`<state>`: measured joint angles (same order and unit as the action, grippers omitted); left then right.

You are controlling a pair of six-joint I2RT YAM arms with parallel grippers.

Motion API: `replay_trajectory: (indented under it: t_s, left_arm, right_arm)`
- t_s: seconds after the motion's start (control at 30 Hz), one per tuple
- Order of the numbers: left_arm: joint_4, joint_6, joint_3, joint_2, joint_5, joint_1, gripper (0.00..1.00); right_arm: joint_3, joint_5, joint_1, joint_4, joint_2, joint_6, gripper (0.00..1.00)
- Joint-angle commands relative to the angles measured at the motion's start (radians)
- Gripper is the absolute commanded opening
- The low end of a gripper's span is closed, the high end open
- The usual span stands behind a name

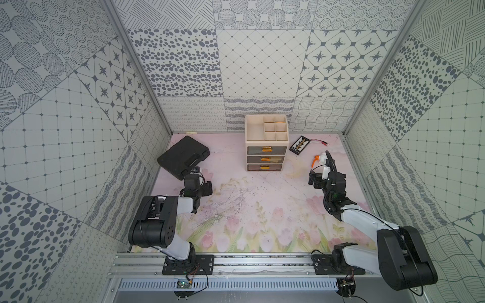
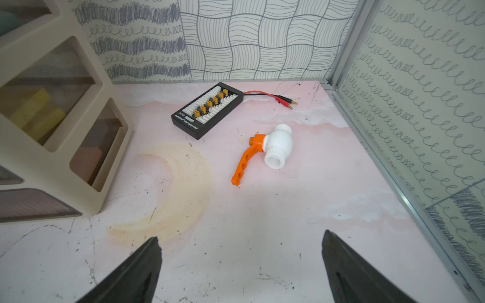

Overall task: Please put the sticky notes in the drawer by color
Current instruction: Reset both arms

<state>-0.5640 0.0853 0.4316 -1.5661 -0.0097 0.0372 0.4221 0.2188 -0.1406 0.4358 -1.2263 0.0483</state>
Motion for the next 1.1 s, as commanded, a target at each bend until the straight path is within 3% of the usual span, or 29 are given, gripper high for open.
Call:
replay_trajectory:
  t_s: [0.0,0.03,0.07,0.17,0.33,0.43,1.07]
  left_arm:
    - [-0.310,-0.046,-0.024,-0.015,0.009,-0.011,0.79]
    - [-0.309,-0.043,-0.024,-0.014,0.002,-0.012,0.85]
    - [-0.318,-0.037,-0.028,-0.015,-0.021,-0.010,1.00]
    - [-0.320,-0.037,-0.027,-0.017,-0.075,0.008,1.00]
    - [-0.327,-0.039,-0.030,-0.017,-0.084,0.012,1.00]
    - [-0.326,-0.039,-0.029,-0.017,-0.084,0.012,1.00]
    - [-0.326,-0.039,-0.030,-0.017,-0.084,0.012,1.00]
  right_arm:
    - [-0.029,-0.047,0.000,0.176,-0.004,-0.031,0.99]
    - [-0.052,-0.033,-0.001,0.216,-0.004,-0.038,0.99]
    - [-0.083,-0.013,-0.001,0.275,-0.009,-0.049,0.99]
    - [-0.150,0.001,0.004,0.474,-0.100,-0.075,0.99]
    - [-0.087,-0.045,0.020,0.604,-0.356,-0.072,0.98]
    - [-0.044,-0.112,0.048,0.449,-0.317,-0.059,0.98]
    - [-0.016,-0.164,0.074,0.407,-0.326,-0.047,0.99]
